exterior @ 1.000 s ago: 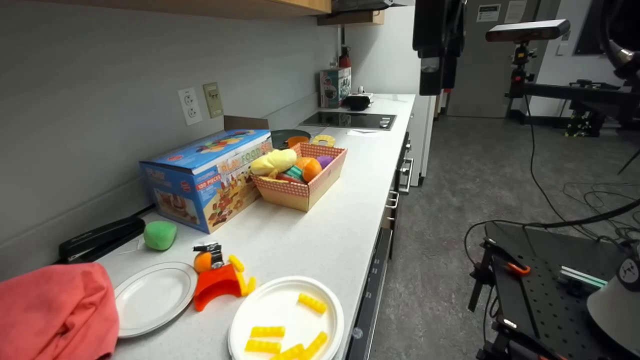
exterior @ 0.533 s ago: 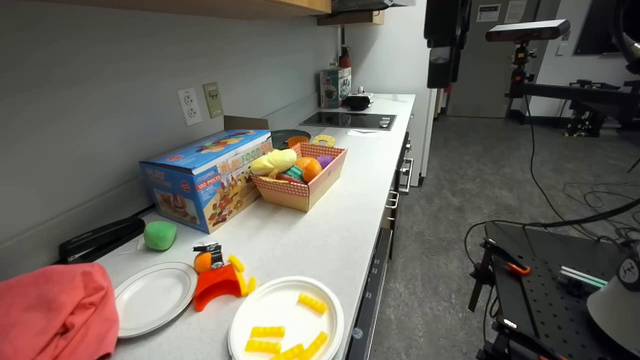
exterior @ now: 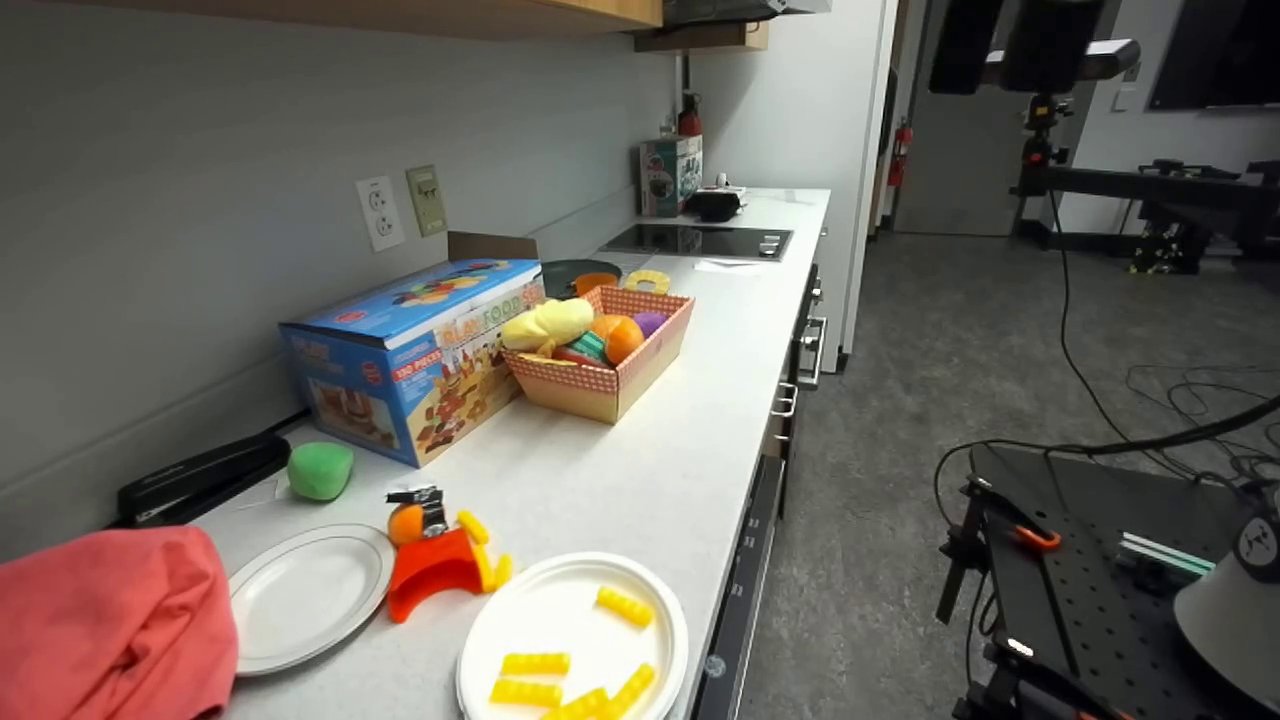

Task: Close the left drawer

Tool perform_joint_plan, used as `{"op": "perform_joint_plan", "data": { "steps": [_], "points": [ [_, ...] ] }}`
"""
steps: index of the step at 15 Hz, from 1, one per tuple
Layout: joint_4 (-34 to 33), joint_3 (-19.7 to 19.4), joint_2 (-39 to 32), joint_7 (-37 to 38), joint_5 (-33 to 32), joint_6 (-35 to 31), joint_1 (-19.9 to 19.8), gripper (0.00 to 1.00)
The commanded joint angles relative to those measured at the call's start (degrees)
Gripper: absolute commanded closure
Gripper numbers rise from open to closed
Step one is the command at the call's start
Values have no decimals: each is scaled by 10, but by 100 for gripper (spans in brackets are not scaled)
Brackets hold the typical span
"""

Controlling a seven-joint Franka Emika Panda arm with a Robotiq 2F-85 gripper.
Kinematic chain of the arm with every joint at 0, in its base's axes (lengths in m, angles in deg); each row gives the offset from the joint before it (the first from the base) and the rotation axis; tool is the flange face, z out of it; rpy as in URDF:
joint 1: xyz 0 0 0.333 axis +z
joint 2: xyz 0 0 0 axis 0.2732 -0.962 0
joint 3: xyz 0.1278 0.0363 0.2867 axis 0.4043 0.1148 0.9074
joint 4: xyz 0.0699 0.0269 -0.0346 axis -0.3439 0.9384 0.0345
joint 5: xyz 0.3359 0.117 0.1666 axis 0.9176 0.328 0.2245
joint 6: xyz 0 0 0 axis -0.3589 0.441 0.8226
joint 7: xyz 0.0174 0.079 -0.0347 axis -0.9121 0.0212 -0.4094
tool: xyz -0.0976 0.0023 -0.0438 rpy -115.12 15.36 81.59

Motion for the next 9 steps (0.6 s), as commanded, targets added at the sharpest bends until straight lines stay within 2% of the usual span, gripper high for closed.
{"op": "perform_joint_plan", "data": {
  "steps": [1,4,9],
  "points": [
    [-35,28,10,-29,-6,-15,33,0],
    [-90,56,7,-25,-6,0,55,0],
    [-134,63,2,-30,7,4,76,0]
  ]
}}
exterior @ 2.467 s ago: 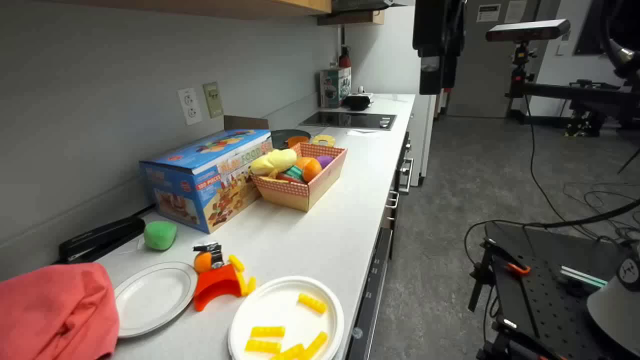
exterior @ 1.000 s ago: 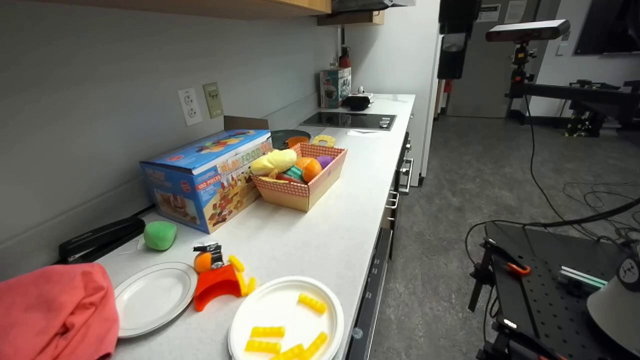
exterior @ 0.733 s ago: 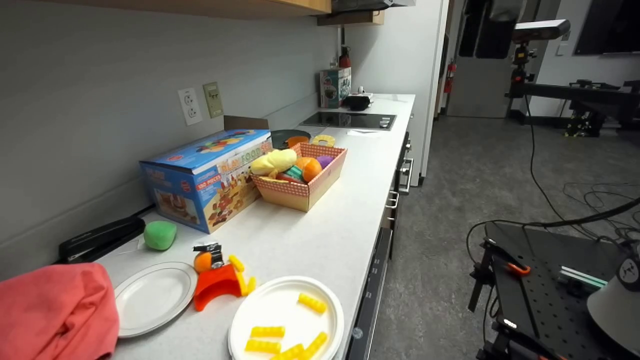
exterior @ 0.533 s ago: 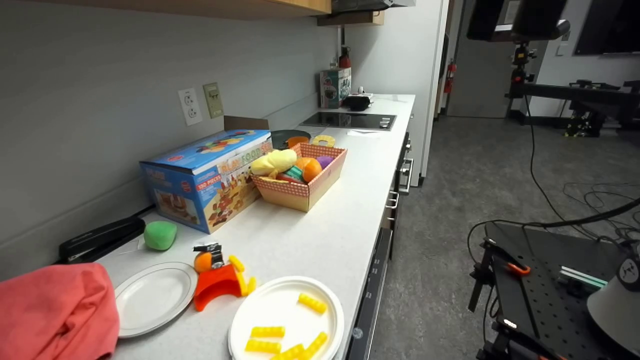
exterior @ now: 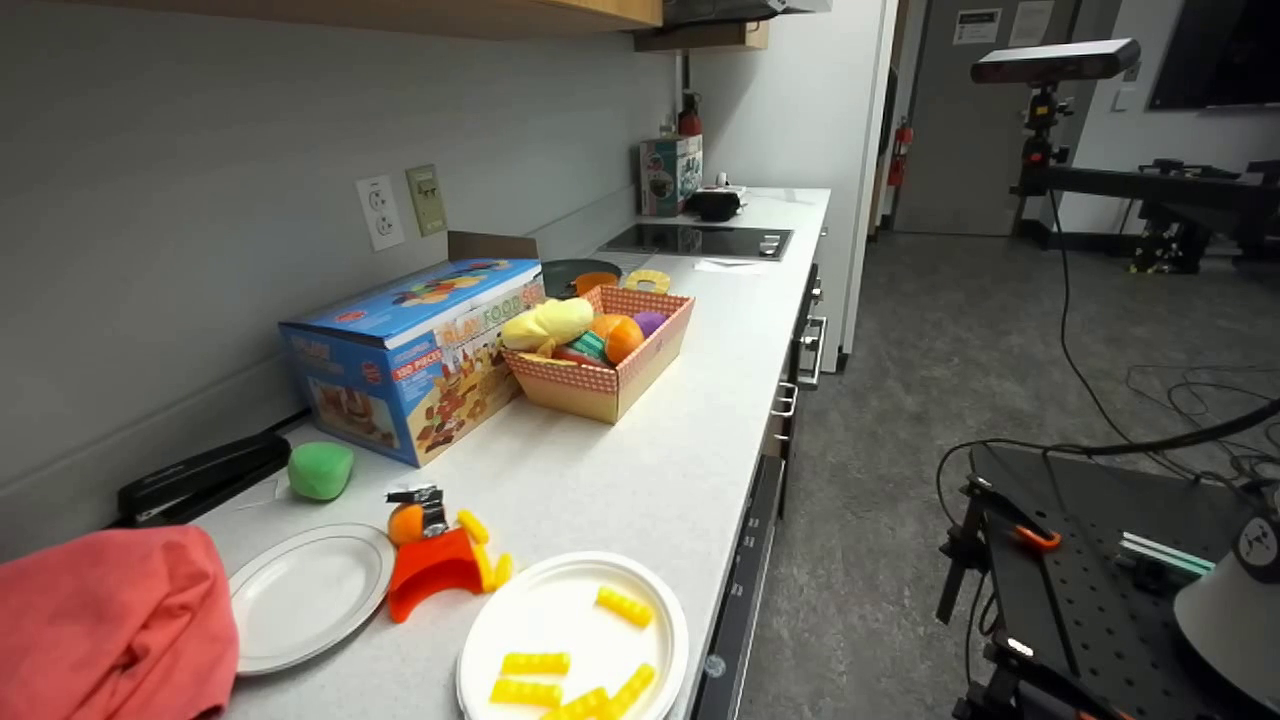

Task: Close the left drawer

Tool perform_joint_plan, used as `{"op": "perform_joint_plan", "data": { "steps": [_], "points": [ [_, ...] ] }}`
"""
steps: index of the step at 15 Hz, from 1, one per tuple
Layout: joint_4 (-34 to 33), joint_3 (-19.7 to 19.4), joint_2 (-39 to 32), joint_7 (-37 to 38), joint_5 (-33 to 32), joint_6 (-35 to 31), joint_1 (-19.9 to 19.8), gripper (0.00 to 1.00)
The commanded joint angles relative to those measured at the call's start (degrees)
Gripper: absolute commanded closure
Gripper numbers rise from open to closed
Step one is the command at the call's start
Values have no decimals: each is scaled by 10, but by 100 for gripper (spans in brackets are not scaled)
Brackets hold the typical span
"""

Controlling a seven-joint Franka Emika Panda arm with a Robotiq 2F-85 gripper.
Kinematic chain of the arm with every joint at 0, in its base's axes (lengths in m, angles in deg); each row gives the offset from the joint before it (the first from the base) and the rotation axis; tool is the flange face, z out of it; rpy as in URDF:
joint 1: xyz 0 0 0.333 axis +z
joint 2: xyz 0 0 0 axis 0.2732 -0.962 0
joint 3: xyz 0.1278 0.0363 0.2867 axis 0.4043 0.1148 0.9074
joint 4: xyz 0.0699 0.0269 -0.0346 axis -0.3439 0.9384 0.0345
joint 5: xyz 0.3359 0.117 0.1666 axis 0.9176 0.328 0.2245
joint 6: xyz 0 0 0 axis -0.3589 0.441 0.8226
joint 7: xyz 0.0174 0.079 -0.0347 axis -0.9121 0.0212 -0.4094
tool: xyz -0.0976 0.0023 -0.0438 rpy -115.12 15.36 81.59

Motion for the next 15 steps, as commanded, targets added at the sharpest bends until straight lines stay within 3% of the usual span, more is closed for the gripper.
{"op": "perform_joint_plan", "data": {
  "steps": [1,11,15],
  "points": [
    [-26,-5,-3,-15,12,15,10,0],
    [14,-16,5,-97,67,-101,45,0],
    [12,-5,3,-86,86,-164,56,0]
  ]
}}
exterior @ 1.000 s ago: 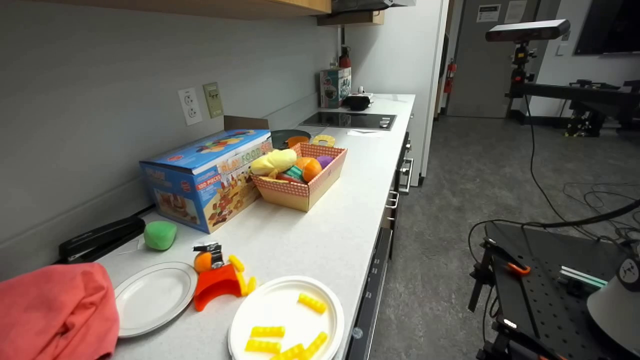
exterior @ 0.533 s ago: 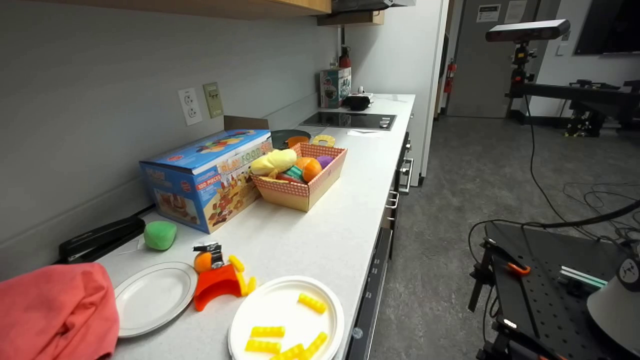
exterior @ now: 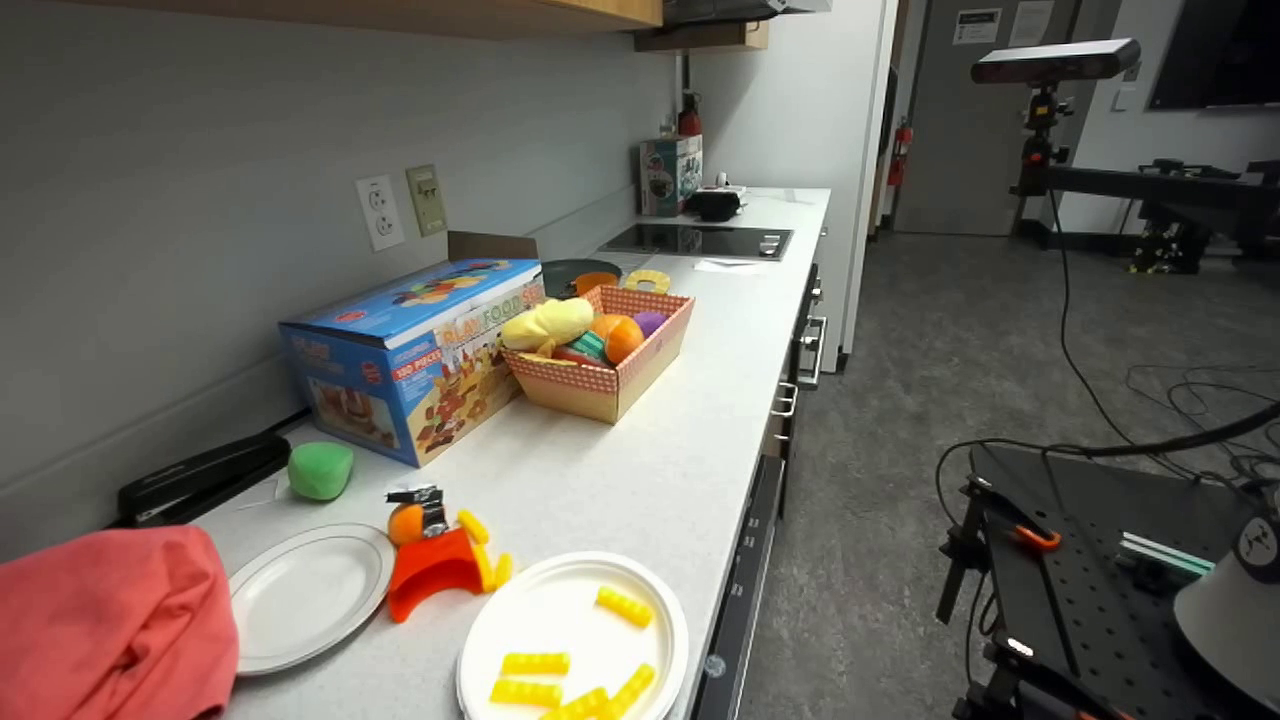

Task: Close the left drawer

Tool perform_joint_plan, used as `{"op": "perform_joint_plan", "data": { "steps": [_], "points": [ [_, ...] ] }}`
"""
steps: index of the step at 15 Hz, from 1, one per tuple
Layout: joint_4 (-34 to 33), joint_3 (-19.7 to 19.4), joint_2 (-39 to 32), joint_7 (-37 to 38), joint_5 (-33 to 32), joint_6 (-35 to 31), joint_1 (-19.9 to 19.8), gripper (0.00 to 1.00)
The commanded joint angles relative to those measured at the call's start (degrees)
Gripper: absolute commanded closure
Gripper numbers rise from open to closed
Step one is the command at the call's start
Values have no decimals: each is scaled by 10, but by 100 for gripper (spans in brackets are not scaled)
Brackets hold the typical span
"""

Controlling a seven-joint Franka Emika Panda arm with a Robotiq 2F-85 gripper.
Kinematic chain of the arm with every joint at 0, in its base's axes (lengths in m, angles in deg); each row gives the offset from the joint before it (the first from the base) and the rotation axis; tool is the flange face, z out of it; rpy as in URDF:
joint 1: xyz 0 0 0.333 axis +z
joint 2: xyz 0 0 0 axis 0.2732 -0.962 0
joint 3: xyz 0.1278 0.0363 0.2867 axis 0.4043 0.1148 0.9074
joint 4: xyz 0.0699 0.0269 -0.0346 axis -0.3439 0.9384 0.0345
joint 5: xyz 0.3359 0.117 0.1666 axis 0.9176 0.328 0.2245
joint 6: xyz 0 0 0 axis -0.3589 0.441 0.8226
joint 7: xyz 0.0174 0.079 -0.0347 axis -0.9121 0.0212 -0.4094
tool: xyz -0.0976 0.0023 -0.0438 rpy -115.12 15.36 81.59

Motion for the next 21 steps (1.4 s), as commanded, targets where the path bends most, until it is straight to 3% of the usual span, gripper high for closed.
{"op": "perform_joint_plan", "data": {
  "steps": [1,8,13,16,21],
  "points": [
    [9,0,2,-5,25,-61,18,0],
    [33,23,-14,42,5,-218,2,0],
    [60,44,-4,102,-43,-278,-24,0],
    [63,59,16,145,-83,-259,-44,0],
    [47,85,58,216,-153,-164,-91,0]
  ]
}}
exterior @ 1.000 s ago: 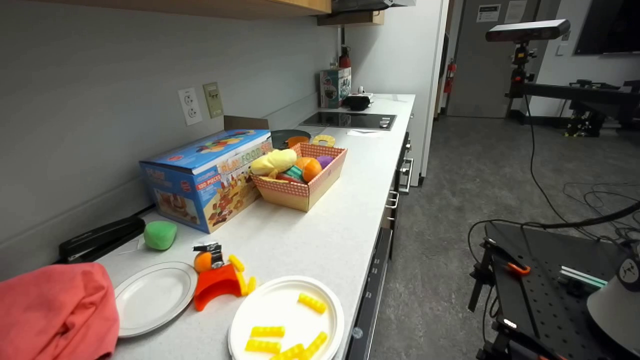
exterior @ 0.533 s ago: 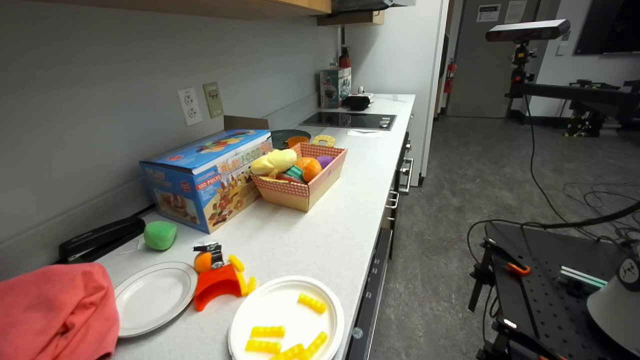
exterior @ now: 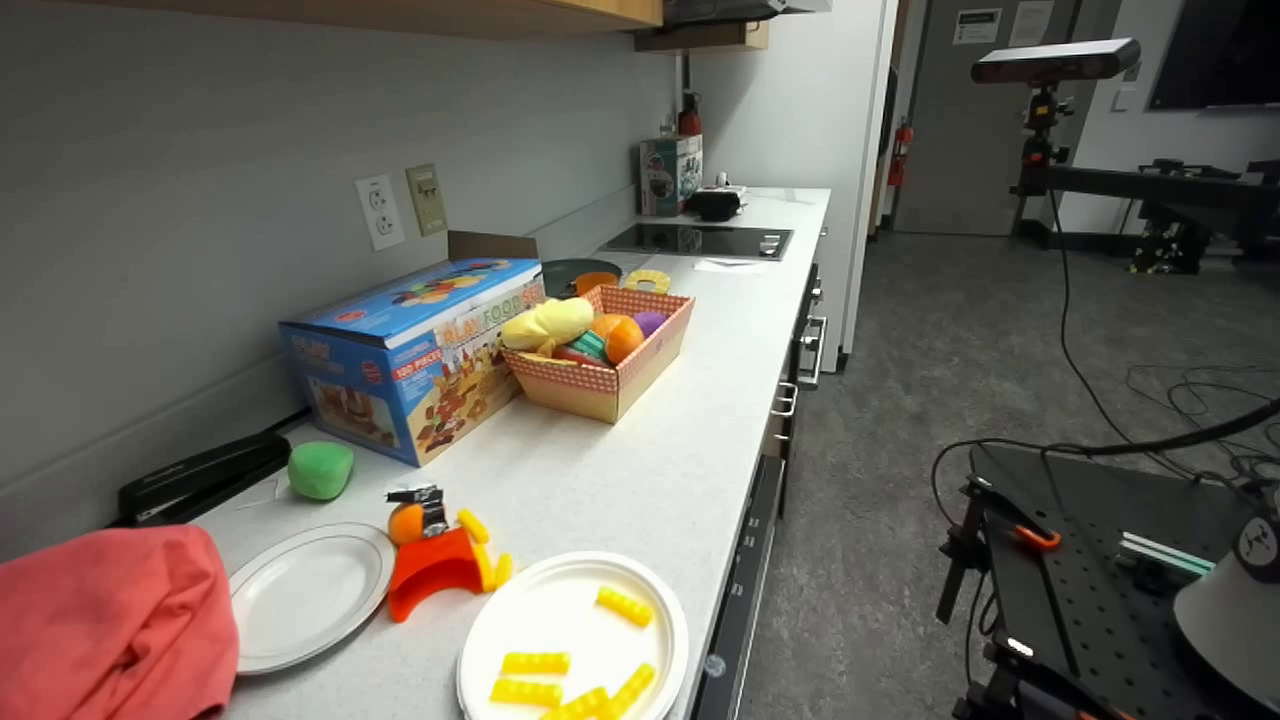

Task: Close the left drawer

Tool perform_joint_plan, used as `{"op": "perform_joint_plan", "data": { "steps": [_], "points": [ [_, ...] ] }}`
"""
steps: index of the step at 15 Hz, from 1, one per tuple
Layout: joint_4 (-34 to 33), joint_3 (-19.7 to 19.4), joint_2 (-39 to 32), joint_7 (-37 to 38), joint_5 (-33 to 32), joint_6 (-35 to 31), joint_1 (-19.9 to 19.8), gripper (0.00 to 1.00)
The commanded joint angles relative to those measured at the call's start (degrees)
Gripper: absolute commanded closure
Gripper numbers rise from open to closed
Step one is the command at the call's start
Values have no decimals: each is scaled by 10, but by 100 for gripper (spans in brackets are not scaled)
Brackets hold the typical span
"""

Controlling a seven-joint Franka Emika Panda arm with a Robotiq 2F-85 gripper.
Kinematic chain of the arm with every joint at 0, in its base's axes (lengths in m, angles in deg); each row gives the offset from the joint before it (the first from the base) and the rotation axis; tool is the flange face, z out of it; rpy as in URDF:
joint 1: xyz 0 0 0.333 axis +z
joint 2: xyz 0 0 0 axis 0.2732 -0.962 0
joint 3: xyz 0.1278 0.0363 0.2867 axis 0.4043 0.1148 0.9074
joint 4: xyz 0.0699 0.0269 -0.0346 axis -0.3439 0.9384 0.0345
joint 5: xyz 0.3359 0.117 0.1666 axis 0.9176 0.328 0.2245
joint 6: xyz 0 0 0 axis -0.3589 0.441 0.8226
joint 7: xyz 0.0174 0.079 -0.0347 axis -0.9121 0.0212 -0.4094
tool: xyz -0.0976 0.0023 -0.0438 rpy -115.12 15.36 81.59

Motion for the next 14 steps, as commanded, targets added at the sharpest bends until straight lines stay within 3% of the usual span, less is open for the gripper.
{"op": "perform_joint_plan", "data": {
  "steps": [1,9,14],
  "points": [
    [-13,24,47,52,-52,84,-55,0],
    [-13,7,98,49,-136,243,-111,0],
    [-14,-13,112,50,-185,284,-140,0]
  ]
}}
